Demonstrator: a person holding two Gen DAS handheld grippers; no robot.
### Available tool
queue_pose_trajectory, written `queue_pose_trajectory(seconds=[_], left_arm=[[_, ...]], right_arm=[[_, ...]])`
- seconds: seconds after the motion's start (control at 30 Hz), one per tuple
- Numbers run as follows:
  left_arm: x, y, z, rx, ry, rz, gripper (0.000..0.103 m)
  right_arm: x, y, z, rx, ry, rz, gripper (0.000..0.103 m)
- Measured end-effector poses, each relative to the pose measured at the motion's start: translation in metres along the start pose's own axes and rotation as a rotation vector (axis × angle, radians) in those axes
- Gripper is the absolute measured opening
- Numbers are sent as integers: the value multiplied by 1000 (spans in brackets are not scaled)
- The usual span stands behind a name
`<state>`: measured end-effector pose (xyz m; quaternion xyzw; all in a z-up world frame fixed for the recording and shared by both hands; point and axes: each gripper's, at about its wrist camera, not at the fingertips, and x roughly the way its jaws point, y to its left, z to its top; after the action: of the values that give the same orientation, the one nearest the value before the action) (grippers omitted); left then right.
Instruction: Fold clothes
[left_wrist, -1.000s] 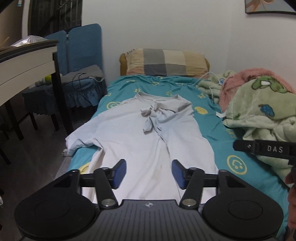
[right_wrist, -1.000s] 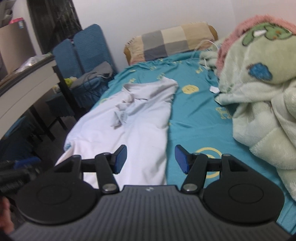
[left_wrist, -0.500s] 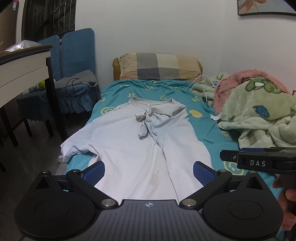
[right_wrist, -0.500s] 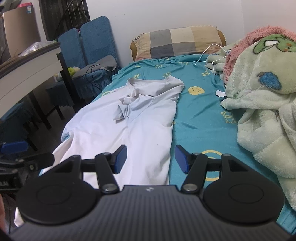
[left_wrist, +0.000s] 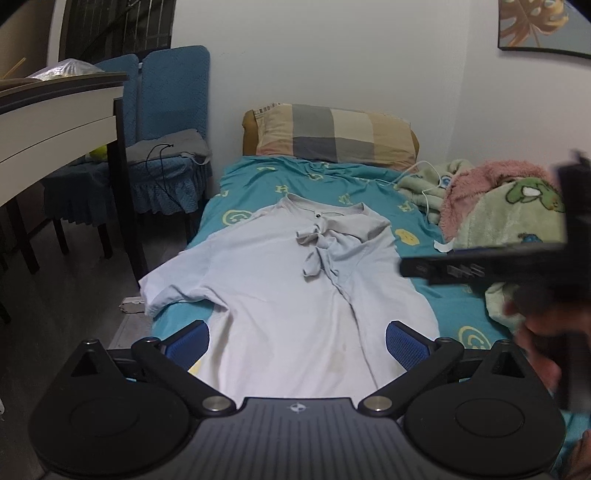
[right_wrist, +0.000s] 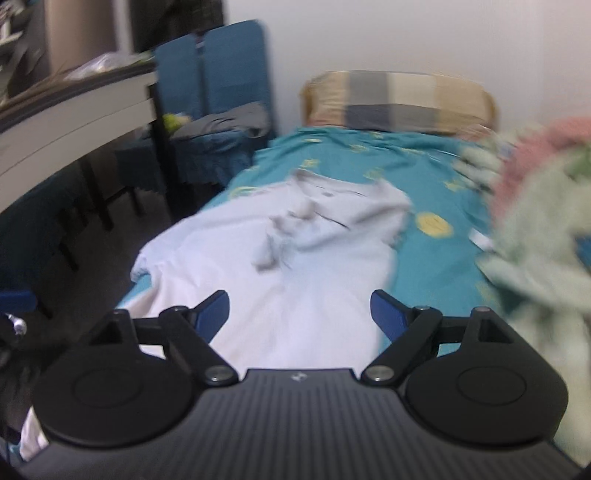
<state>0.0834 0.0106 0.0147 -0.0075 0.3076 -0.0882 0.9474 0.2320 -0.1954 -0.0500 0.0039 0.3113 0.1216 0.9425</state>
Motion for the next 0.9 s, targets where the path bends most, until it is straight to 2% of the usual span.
queue_pose_trajectory(seconds=[0.1, 0.23, 0.3, 0.43, 0.57, 0.7, 0.77, 0.83, 0.9], left_arm=[[-7, 22, -1, -17, -28, 7, 103], [-8, 51, -7, -36, -45, 47, 103], [-4, 64, -9, -68, -32, 30, 103], [8, 78, -14, -107, 2, 0, 103], [19, 88, -19, -141, 27, -30, 103], [29, 87, -24, -118, 39, -25, 103], [31, 89, -25, -127, 47, -46, 103], [35, 89, -27, -134, 55, -52, 103], [39, 89, -28, -137, 63, -43, 103]], right_arm=[[55, 32, 30, -80, 46, 97, 76], [134, 98, 51, -243, 102, 260, 73], [167, 129, 55, -299, 123, 337, 72], [223, 185, 51, -411, 178, 382, 72], [258, 222, 37, -535, 226, 396, 71], [274, 246, 19, -678, 237, 378, 57], [274, 253, 14, -732, 205, 335, 39], [272, 257, 13, -751, 179, 302, 10], [264, 249, 22, -677, 145, 288, 8]])
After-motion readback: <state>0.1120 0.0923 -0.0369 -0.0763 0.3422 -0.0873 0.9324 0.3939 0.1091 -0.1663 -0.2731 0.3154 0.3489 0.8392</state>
